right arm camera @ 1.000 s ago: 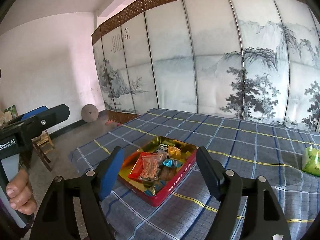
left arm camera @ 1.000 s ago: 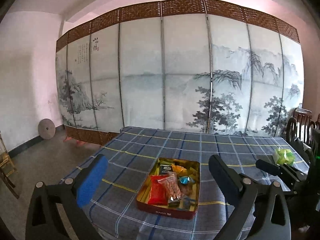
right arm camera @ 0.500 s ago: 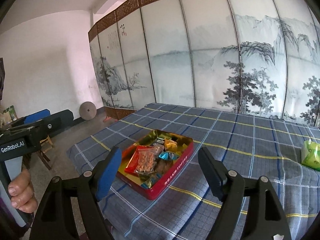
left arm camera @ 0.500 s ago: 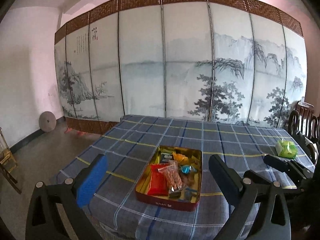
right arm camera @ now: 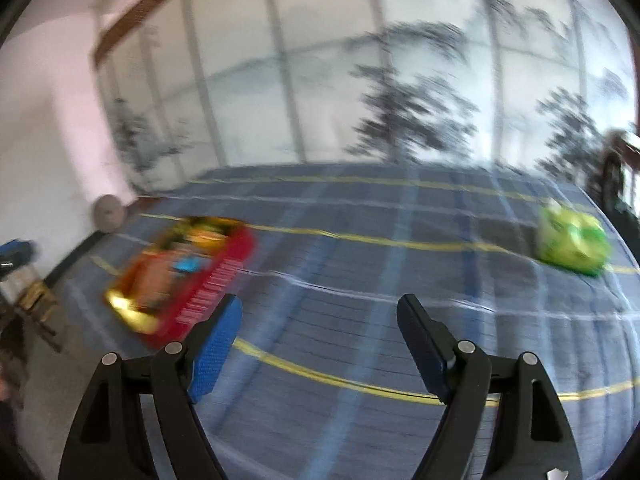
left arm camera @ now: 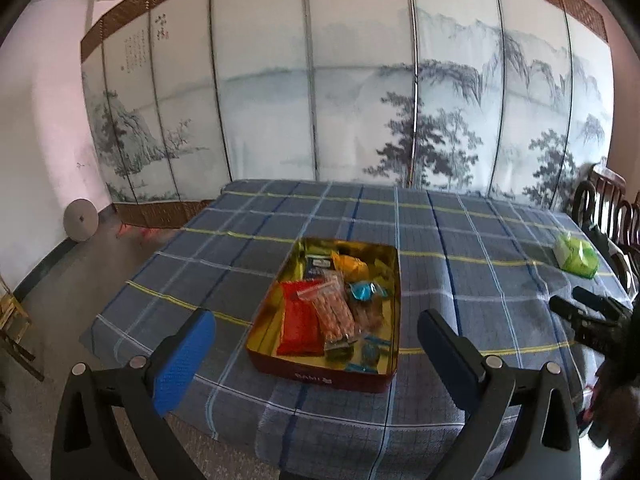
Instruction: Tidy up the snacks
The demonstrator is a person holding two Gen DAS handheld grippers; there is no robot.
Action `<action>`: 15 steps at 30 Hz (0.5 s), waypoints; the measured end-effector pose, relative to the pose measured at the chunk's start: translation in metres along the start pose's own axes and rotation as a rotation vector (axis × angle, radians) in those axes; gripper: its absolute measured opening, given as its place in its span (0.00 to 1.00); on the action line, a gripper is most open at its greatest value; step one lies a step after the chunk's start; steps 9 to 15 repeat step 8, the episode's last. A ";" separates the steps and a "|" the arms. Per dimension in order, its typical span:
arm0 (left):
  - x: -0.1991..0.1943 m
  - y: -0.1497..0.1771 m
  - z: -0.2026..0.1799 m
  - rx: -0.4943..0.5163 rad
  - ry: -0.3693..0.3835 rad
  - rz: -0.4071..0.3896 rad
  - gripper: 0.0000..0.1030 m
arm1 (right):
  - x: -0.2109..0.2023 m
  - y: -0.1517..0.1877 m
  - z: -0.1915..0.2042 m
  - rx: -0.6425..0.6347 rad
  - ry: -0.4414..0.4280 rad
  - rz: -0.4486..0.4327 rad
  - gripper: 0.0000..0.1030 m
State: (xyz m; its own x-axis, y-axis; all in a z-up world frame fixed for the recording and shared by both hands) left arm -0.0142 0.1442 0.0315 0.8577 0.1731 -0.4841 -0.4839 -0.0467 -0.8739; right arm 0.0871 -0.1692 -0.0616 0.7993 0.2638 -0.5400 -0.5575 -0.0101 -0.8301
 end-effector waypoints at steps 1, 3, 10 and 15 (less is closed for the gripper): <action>0.004 0.001 -0.001 -0.006 -0.006 0.005 1.00 | 0.009 0.005 -0.022 0.021 0.036 0.031 0.75; 0.007 0.001 0.001 -0.009 -0.044 -0.014 1.00 | 0.025 0.014 -0.063 0.054 0.103 0.087 0.76; 0.015 0.001 -0.005 0.015 -0.066 -0.004 1.00 | 0.056 0.037 -0.153 0.152 0.231 0.214 0.75; 0.015 0.001 -0.005 0.015 -0.066 -0.004 1.00 | 0.056 0.037 -0.153 0.152 0.231 0.214 0.75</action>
Point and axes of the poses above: each gripper's, at about its wrist camera, not at the fingertips, and x roughly the way its jaws point, z to its left, y to its underside, the point moved 7 cm from there along x, roughly the way its jaws point, and after that the axes turned 6 degrees about -z, right-handed, at the moved point
